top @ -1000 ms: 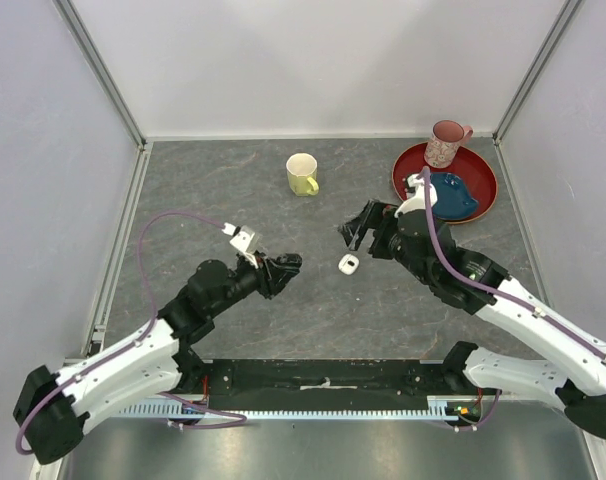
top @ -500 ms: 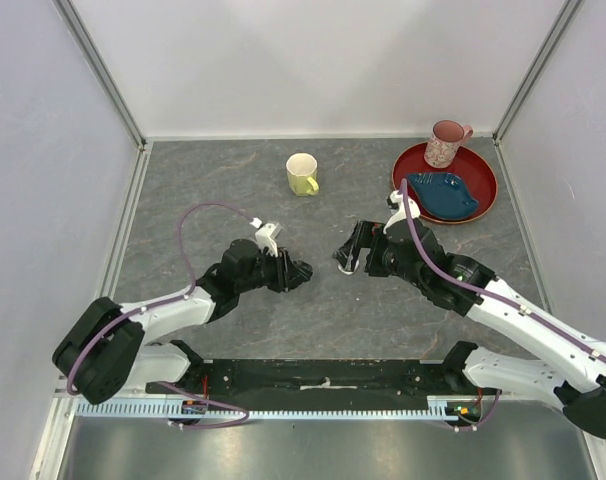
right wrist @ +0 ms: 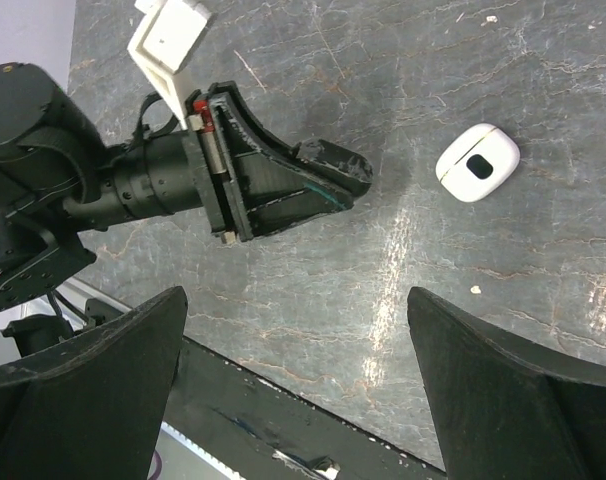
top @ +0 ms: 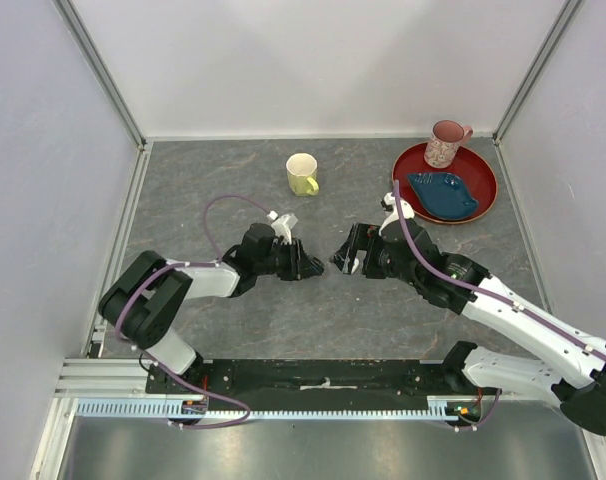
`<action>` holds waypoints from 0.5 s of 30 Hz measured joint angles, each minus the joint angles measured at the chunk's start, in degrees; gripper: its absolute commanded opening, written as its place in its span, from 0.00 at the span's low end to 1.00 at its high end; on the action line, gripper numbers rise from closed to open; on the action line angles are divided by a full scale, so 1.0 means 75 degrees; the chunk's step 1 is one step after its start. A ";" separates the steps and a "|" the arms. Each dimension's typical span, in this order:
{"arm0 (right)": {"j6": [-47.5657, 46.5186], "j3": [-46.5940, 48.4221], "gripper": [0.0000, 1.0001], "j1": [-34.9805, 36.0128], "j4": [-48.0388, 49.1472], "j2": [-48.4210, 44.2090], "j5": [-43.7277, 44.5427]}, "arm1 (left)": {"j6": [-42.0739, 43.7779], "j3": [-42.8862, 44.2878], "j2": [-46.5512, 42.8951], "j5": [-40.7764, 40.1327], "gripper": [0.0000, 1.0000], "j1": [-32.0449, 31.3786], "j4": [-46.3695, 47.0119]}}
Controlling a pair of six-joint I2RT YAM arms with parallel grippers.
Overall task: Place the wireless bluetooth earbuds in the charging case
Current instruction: Place the charging case at the center of the board, then reset both arms
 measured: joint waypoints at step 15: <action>-0.0020 -0.0003 0.98 0.0000 0.0058 0.0140 -0.0026 | -0.0090 0.0213 0.0420 -0.0286 0.63 0.0006 -0.0653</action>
